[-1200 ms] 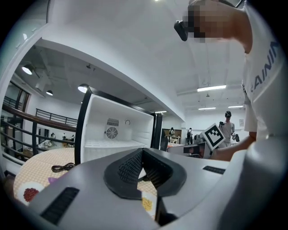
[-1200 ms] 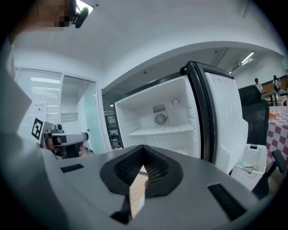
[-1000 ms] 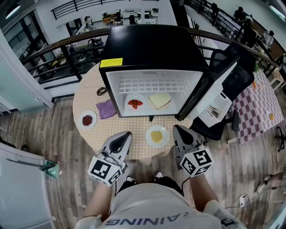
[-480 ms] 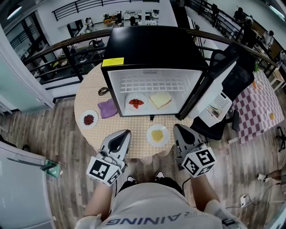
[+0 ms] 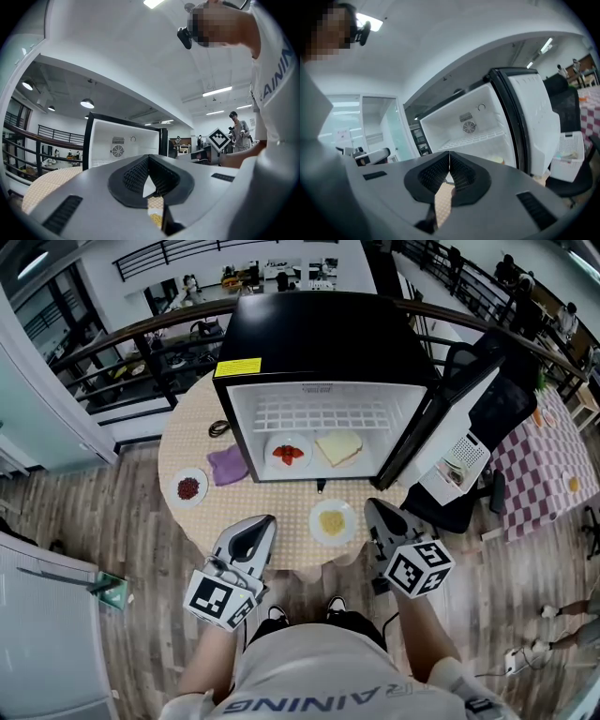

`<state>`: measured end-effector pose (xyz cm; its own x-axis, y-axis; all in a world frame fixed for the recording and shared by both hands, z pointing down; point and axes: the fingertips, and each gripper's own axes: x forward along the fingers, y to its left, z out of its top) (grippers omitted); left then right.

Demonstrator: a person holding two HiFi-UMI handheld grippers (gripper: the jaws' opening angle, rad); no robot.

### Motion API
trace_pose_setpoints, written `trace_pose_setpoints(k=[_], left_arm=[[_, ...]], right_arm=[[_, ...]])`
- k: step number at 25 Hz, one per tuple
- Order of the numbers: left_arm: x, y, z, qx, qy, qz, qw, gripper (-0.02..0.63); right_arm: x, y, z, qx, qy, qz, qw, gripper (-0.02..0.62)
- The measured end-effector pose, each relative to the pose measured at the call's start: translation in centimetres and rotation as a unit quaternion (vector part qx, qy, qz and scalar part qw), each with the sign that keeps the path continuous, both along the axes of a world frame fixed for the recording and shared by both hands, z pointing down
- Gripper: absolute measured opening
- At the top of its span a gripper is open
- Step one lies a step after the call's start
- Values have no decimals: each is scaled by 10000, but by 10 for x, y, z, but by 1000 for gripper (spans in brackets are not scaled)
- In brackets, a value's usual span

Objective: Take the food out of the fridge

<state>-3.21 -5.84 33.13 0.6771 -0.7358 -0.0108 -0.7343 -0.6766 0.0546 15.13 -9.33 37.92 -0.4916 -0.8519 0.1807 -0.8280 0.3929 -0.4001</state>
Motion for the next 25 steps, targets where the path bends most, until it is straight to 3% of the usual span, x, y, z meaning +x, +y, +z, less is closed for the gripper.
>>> trace_pose_setpoints(k=[5, 8, 10, 12, 13, 18, 22, 25], left_arm=[[-2, 2, 13, -158, -47, -85, 9998, 6], [-3, 2, 23, -308, -58, -176, 9994, 6], [-3, 1, 30, -402, -62, -226, 9989, 6], [-1, 0, 37, -489, -47, -263, 9984, 6], [0, -2, 40, -536, -35, -283, 9982, 6], [3, -6, 57, -742, -63, -352, 9966, 6], [4, -9, 69, -901, -159, -409, 9950, 6], [3, -16, 76, -990, -172, -452, 9939, 6]], right_arm=[[8, -20, 43, -723, -424, 251, 9962, 23], [14, -38, 69, -1283, -1176, 420, 9838, 26], [20, -52, 86, -1641, -1685, 600, 9701, 31], [24, -67, 103, -1942, -2117, 691, 9554, 121], [25, -74, 111, -2074, -2323, 751, 9473, 130], [41, -106, 157, -2661, -3354, 1343, 8937, 130], [46, -120, 194, -2967, -3878, 1832, 8533, 129], [46, -135, 209, -2975, -4012, 2014, 8426, 129]])
